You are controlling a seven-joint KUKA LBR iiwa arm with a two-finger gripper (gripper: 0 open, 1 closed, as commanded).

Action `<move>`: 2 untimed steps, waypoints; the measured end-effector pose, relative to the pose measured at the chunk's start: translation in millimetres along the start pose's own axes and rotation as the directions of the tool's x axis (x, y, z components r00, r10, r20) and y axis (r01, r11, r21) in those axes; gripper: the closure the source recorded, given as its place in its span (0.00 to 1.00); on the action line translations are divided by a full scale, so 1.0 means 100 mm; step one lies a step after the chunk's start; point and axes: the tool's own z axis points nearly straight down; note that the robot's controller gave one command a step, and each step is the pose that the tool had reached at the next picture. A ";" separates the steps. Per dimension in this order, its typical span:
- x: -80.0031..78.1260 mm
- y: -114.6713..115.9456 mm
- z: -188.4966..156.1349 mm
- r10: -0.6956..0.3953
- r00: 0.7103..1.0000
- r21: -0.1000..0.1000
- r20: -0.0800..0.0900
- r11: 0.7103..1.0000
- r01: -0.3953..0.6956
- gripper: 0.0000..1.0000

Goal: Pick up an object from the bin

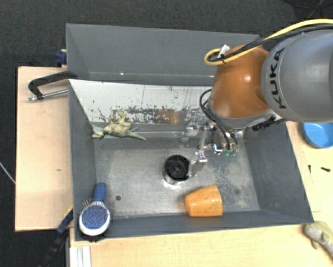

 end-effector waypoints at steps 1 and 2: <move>-0.09 0.17 0.46 -0.082 0.997 0.002 0.013 0.997 0.082 0.00; -0.11 0.20 0.30 -0.183 0.983 0.002 0.014 0.983 0.183 0.00</move>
Offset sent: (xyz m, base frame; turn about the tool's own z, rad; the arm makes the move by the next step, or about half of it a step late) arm 0.0059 0.0197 -0.0618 -0.0824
